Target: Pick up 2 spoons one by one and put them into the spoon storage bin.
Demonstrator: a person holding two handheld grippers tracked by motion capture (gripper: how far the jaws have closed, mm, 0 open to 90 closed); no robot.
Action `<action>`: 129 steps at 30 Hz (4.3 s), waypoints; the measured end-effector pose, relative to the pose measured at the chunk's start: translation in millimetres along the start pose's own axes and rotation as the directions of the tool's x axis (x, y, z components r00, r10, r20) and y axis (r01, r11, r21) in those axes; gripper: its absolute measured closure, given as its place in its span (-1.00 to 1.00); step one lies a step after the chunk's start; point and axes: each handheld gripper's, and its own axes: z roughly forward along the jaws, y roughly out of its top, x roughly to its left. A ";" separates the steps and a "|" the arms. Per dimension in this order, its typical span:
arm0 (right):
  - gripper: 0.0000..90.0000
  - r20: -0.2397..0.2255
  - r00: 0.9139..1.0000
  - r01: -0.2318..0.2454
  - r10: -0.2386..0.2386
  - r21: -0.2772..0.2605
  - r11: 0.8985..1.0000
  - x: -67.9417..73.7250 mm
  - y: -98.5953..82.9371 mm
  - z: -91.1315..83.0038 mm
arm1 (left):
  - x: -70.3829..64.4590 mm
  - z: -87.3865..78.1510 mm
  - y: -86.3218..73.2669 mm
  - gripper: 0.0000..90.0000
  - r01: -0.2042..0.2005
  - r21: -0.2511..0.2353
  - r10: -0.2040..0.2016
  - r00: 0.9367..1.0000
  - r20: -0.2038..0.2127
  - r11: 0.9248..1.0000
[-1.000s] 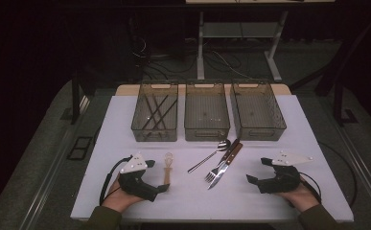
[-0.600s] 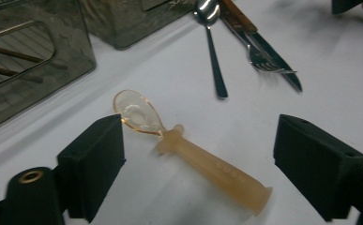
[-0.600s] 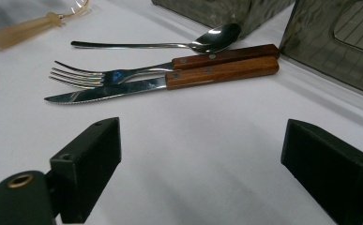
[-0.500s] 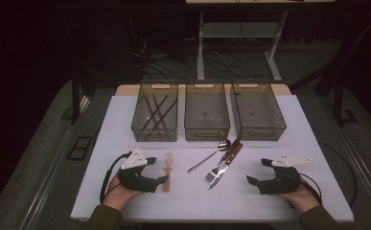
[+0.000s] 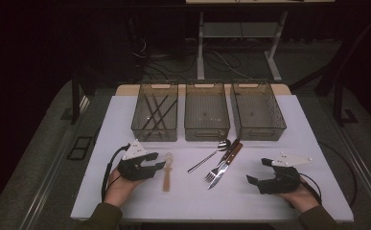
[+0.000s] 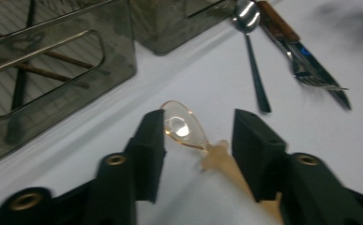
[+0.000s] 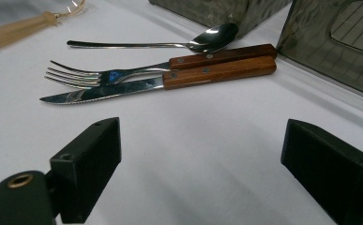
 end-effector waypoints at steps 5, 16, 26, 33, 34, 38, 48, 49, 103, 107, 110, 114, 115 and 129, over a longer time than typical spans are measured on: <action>-0.73 0.001 1.000 -0.003 0.003 -0.002 1.000 -0.2 0.2 0.5 | 6.9 8.0 5.4 0.79 0.025 0.017 -0.025 0.999 -0.038 1.000; -0.73 0.002 1.000 0.001 -0.001 -0.003 1.000 -0.4 0.7 -1.1 | 6.3 23.7 3.6 0.99 0.005 0.130 -0.011 0.999 0.042 0.992; -0.73 0.004 1.000 -0.001 0.001 -0.004 1.000 0.3 1.0 -0.6 | 3.4 34.8 1.6 0.99 -0.039 0.180 0.030 0.998 0.055 0.983; -0.73 0.006 1.000 -0.001 0.001 -0.005 1.000 -0.1 1.1 -0.7 | 1.5 39.1 2.0 0.99 -0.053 0.181 0.041 0.997 0.068 0.982; -0.73 0.007 1.000 -0.001 0.001 -0.005 1.000 -0.2 1.0 -0.5 | 1.7 39.6 2.1 0.99 -0.055 0.181 0.043 0.997 0.070 0.982; -0.73 0.004 1.000 0.001 -0.001 -0.003 1.000 0.7 1.2 -0.2 | 0.0 43.5 3.8 0.99 -0.059 0.180 0.044 0.995 0.084 0.982; -0.73 0.007 1.000 0.001 -0.001 -0.004 1.000 0.1 1.1 -0.2 | -9.8 56.2 11.3 0.99 -0.101 0.183 0.079 0.990 0.121 0.978; -0.73 0.005 1.000 0.000 0.000 -0.004 1.000 0.4 1.1 -0.2 | -10.8 57.4 11.9 0.99 -0.103 0.183 0.081 0.989 0.125 0.978; -0.70 0.008 1.000 0.013 -0.013 0.004 1.000 2.5 1.8 1.7 | -38.7 57.9 9.3 0.50 -0.122 0.202 0.103 0.989 0.105 0.972; -0.70 0.007 1.000 0.016 -0.016 0.000 1.000 2.4 1.9 1.5 | -38.0 57.7 9.6 0.53 -0.126 0.200 0.107 0.989 0.103 0.972; -0.70 0.007 1.000 0.015 -0.015 -0.001 1.000 2.0 2.0 1.1 | -37.4 57.7 9.6 0.53 -0.124 0.197 0.105 0.989 0.106 0.972; -0.70 0.007 1.000 0.015 -0.015 -0.002 1.000 2.1 2.0 0.9 | -36.9 56.6 10.3 0.54 -0.116 0.184 0.097 0.989 0.108 0.976; -0.70 0.006 1.000 0.016 -0.016 -0.003 1.000 2.1 2.0 0.9 | -36.3 55.9 10.8 0.54 -0.113 0.178 0.094 0.989 0.112 0.978; -0.70 0.006 1.000 0.014 -0.014 -0.003 1.000 1.9 2.1 0.8 | -29.3 43.7 17.0 0.53 -0.060 0.099 0.047 0.991 0.128 0.993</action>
